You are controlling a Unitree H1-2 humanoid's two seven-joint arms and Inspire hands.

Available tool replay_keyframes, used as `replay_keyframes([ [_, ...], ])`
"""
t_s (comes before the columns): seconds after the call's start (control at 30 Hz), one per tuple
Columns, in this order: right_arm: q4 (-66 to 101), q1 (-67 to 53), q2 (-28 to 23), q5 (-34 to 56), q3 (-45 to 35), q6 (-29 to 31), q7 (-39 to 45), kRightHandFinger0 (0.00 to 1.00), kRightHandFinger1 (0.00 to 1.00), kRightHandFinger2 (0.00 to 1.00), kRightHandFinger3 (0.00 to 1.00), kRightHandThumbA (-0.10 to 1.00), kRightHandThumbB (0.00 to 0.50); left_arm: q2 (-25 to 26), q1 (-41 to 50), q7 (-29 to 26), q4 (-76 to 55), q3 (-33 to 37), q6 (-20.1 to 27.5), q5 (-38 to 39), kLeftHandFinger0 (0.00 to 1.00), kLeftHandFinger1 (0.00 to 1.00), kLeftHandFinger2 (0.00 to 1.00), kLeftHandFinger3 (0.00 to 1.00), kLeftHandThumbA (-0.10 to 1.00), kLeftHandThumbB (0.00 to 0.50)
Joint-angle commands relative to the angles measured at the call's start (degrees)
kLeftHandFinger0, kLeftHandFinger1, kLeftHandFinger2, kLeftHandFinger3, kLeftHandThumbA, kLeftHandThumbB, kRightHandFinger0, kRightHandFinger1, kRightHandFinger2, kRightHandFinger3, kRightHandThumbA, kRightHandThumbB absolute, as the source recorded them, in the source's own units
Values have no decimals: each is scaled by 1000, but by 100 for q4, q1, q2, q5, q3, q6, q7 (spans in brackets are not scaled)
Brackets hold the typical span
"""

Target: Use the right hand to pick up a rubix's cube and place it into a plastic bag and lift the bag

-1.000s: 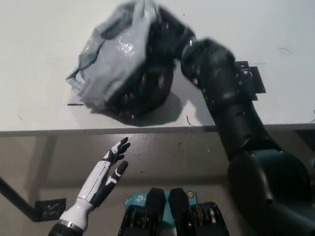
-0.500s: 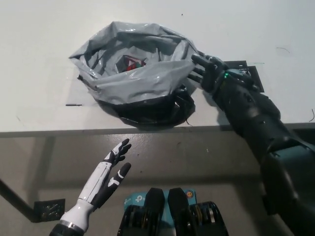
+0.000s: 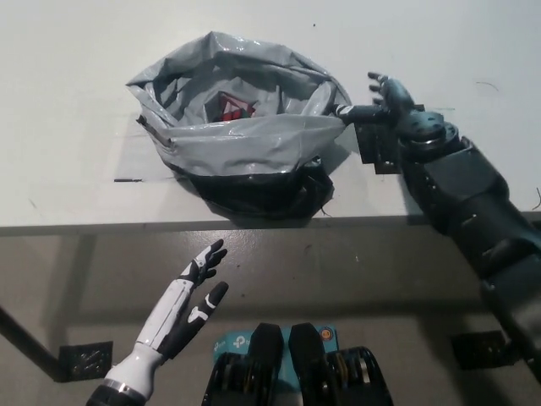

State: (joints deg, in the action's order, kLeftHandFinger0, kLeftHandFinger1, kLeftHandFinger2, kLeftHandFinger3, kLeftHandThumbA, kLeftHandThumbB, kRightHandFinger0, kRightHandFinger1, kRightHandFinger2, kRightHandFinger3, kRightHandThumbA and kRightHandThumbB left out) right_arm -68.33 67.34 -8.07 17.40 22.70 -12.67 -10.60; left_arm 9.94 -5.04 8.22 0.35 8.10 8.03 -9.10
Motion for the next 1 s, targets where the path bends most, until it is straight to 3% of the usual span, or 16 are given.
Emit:
replay_keyframes([
  [0.0, 1584, 587, -757, -1884, 982, -382, 414, 1000, 1000, 1000, 1000, 842, 500, 111, -139, 58, -193, 11, 186, -56, 1000, 1000, 1000, 1000, 943, 174],
  [0.17, 2928, 319, -1099, -1632, 681, -509, 605, 1000, 1000, 1000, 1000, 916, 498, 103, -152, 43, -182, 21, 190, -83, 1000, 1000, 1000, 1000, 954, 183],
  [0.23, 3496, 192, -1197, -1325, 399, -496, 775, 1000, 1000, 1000, 1000, 1000, 476, 110, -165, 49, -182, 16, 177, -77, 1000, 1000, 1000, 1000, 963, 182],
  [0.27, 4001, 67, -1250, -919, 66, -482, 949, 1000, 1000, 1000, 1000, 1000, 439, 123, -173, 54, -177, 19, 180, -88, 1000, 1000, 1000, 1000, 966, 180],
  [0.33, 4364, -40, -1245, -468, -304, -420, 1084, 1000, 1000, 1000, 1000, 1000, 426, 125, -175, 51, -171, 26, 182, -106, 1000, 1000, 1000, 1000, 966, 177],
  [0.37, 4573, -90, -1223, -169, -551, -475, 1134, 1000, 1000, 1000, 1000, 1000, 485, 121, -175, 53, -166, 29, 186, -100, 1000, 1000, 1000, 1000, 965, 176],
  [0.4, 4800, -142, -1207, 97, -775, -495, 1182, 1000, 1000, 1000, 1000, 1000, 496, 117, -174, 55, -161, 31, 199, -93, 1000, 1000, 1000, 1000, 961, 169],
  [0.47, 5584, -423, -1127, 670, -1431, -193, 1079, 1000, 1000, 1000, 1000, 1000, 450, 121, -162, 65, -152, 47, 226, -94, 1000, 1000, 1000, 1000, 959, 169],
  [0.5, 5584, -423, -1127, 670, -1431, -193, 1079, 1000, 1000, 1000, 1000, 1000, 450, 121, -162, 65, -152, 47, 226, -94, 1000, 1000, 1000, 1000, 959, 169],
  [0.53, 5994, -605, -1033, 734, -1754, 147, 874, 1000, 1000, 1000, 1000, 1000, 417, 134, -176, 75, -170, 47, 195, -99, 1000, 1000, 1000, 1000, 958, 169],
  [0.67, 6771, -1014, -913, 1104, -2366, 468, 750, 1000, 1000, 1000, 1000, 1000, 436, 134, -194, 51, -148, 62, 228, -159, 1000, 1000, 1000, 1000, 965, 167],
  [0.7, 6950, -1119, -915, 1102, -2453, 542, 699, 1000, 1000, 1000, 1000, 1000, 487, 134, -194, 50, -147, 64, 235, -161, 1000, 1000, 1000, 1000, 966, 167],
  [0.8, 7922, -1746, -976, 425, -2635, 1055, 331, 1000, 1000, 1000, 1000, 1000, 386, 134, -274, 37, -138, 2, 178, -95, 1000, 1000, 1000, 1000, 949, 169],
  [0.83, 8475, -2128, -973, -120, -2647, 1348, 157, 1000, 1000, 1000, 1000, 1000, 410, 140, -371, 13, -97, -57, 172, -49, 1000, 1000, 1000, 1000, 956, 172],
  [0.97, 9060, -2591, -881, -584, -2650, 1561, 57, 1000, 1000, 1000, 1000, 1000, 392, 152, -455, -9, -61, -102, 167, -30, 1000, 1000, 1000, 1000, 959, 171],
])
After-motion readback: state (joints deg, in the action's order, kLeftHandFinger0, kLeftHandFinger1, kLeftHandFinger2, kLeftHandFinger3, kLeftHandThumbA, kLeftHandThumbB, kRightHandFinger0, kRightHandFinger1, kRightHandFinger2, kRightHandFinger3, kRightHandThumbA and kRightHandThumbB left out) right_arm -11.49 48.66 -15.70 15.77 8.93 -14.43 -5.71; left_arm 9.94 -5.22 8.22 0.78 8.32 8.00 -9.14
